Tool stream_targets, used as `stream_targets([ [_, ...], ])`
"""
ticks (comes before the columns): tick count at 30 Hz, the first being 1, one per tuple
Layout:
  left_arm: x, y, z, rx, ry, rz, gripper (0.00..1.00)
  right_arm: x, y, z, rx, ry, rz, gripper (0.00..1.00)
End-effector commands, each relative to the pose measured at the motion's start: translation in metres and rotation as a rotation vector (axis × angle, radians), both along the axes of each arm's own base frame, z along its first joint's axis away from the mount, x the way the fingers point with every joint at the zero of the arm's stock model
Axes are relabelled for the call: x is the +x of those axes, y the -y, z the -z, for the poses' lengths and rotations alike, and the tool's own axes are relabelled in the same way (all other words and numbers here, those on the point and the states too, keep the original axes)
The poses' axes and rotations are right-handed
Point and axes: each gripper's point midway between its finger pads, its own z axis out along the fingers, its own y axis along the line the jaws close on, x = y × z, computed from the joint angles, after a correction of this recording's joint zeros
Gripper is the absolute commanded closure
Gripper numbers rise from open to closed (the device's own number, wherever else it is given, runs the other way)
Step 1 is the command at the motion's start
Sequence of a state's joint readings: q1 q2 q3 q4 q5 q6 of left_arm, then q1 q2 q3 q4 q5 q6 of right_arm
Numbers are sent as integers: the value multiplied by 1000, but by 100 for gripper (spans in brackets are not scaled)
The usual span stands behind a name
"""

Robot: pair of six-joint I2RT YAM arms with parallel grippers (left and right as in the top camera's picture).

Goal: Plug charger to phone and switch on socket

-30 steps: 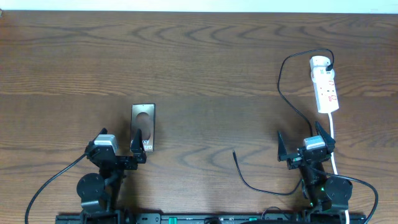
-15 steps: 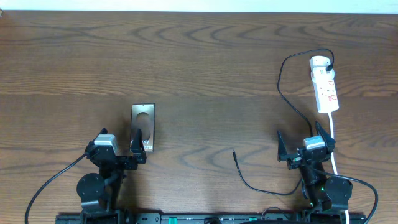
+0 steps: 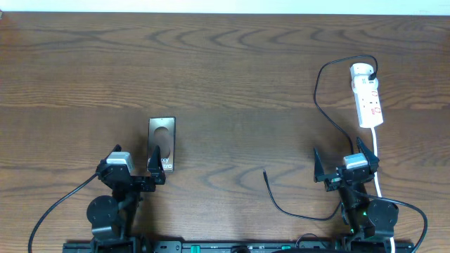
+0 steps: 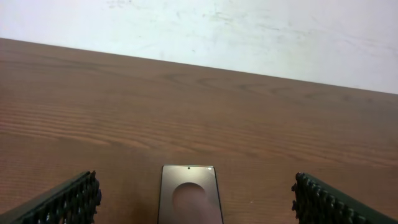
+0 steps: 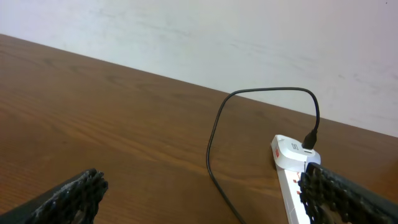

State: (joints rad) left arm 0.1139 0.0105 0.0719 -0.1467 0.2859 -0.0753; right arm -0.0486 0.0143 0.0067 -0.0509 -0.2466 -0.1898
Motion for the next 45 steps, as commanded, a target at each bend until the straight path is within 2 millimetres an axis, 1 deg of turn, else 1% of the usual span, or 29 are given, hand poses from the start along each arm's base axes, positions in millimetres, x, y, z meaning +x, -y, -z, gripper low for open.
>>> stream_targets([
  [1, -1, 3, 14, -11, -43, 14, 2, 0, 3, 0, -7, 3, 13, 1],
  [36, -1, 4, 11, -12, -33, 21, 2, 0, 3, 0, -7, 3, 13, 1],
  [40, -1, 4, 2, -8, -6, 21, 2, 0, 3, 0, -7, 3, 13, 1],
  [45, -2, 4, -28, -2, 36, 21, 2, 0, 3, 0, -6, 3, 13, 1],
])
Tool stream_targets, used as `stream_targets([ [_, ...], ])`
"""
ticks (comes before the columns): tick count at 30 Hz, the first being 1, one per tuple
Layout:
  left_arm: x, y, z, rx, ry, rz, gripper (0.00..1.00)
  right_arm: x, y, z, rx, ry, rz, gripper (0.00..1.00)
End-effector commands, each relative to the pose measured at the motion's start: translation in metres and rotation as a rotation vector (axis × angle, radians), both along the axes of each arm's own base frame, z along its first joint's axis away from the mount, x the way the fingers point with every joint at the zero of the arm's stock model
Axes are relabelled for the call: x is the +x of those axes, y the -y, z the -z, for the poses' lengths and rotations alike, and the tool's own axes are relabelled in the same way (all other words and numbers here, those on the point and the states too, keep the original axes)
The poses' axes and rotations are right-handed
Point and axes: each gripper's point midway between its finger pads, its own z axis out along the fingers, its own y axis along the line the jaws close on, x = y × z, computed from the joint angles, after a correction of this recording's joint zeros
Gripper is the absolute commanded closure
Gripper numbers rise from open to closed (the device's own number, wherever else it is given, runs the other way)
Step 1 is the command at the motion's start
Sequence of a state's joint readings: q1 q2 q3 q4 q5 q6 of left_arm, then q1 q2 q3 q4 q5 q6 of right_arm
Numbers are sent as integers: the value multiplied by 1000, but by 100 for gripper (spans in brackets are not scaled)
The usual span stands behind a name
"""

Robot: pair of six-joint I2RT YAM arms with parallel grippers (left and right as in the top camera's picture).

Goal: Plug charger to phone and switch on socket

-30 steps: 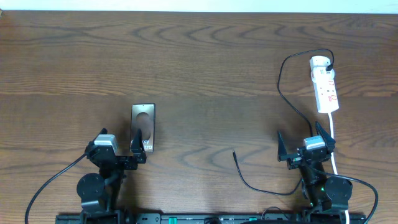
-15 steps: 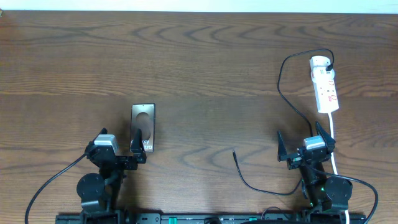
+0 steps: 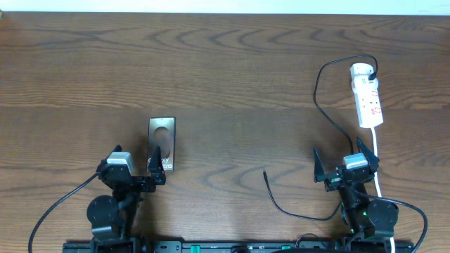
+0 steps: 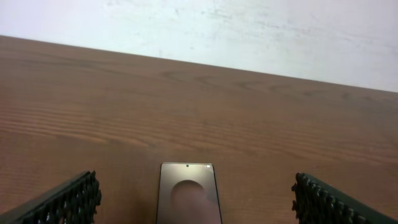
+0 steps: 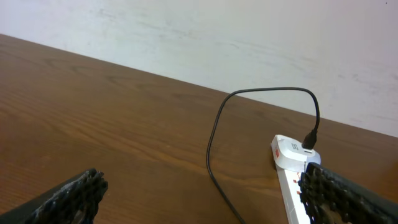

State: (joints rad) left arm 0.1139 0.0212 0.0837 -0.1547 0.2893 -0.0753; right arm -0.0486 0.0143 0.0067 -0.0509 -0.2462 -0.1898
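A dark phone (image 3: 162, 143) lies flat on the wooden table at the left, its screen reflecting a round shape. My left gripper (image 3: 131, 170) stands open just behind the phone's near end, and in the left wrist view the phone (image 4: 188, 194) lies between the spread fingers (image 4: 65, 202). A white power strip (image 3: 367, 95) lies at the far right with a black charger cable (image 3: 316, 95) plugged into its top. The cable's free end (image 3: 265, 172) rests left of my right gripper (image 3: 343, 164), which is open and holds nothing. The strip (image 5: 289, 167) and cable (image 5: 214, 146) show ahead of it.
A white lead (image 3: 377, 165) runs from the power strip down past the right arm. A pale wall (image 4: 199, 31) rises behind the table's far edge. Black arm cables trail off the near edge at both sides.
The left wrist view has shifted a hair, with the phone's top edge slightly higher and further left in it. The right arm, cable and power strip have not moved.
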Motion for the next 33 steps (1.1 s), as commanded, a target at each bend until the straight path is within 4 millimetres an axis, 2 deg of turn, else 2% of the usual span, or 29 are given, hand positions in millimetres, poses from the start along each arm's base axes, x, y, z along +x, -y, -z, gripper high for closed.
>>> stream_targets([
  [1, -1, 3, -33, 0, 43, 14, 2, 0, 2, 0, -7, 3, 12, 1],
  [7, 15, 1, -58, 15, -39, 19, 2, 0, 2, 0, -6, 3, 12, 1],
  [22, 121, -11, -132, -38, -468, 23, 2, 0, 2, 0, -6, 3, 12, 1],
  [27, 133, -12, -139, -56, -616, 24, 2, 0, 2, 0, -7, 3, 12, 1],
  [33, 139, -13, -132, -70, -733, 25, 2, 0, 2, 0, -6, 3, 12, 1],
])
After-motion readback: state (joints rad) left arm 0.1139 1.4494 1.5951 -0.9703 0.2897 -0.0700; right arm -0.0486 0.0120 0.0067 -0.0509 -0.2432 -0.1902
